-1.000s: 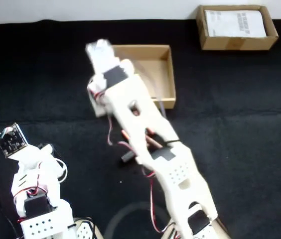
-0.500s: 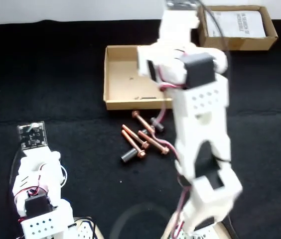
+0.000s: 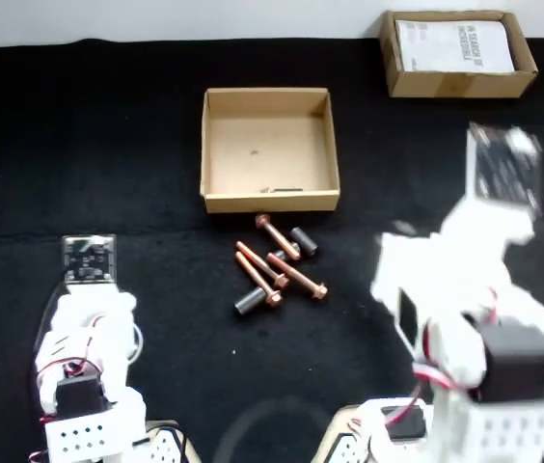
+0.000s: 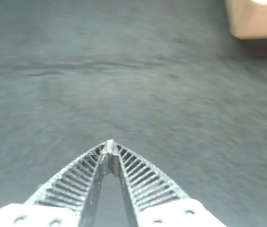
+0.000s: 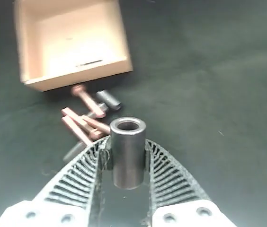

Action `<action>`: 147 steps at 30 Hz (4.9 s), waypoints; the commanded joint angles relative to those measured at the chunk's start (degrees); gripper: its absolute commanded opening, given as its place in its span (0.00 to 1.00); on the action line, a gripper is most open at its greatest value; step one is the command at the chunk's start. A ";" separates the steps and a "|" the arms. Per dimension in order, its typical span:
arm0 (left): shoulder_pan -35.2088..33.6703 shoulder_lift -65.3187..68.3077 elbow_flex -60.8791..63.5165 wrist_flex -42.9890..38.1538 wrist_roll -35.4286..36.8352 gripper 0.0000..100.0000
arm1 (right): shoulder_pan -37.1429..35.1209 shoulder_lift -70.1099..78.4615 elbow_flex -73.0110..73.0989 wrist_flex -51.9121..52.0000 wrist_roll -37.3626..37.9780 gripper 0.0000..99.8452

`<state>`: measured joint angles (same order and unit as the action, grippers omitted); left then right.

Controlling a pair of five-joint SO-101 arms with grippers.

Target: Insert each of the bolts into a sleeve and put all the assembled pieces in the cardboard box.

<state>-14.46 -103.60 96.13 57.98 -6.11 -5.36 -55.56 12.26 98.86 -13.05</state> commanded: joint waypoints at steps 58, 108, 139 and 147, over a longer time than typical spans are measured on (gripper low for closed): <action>52.35 148.44 -142.46 43.69 -74.81 0.12 | 69.32 -48.75 91.38 -81.54 28.92 0.01; 51.30 141.23 -191.25 42.73 0.00 0.01 | 22.11 -48.84 80.75 -61.49 12.57 0.01; 43.30 54.29 -91.38 15.56 10.46 0.01 | -15.43 -48.04 52.18 -42.42 9.85 0.01; 45.14 50.95 -62.99 -24.97 10.55 0.01 | -18.33 -48.04 54.55 -41.45 9.85 0.01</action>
<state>28.53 -51.12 26.95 47.78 4.18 -23.12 -103.82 67.47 57.54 -3.12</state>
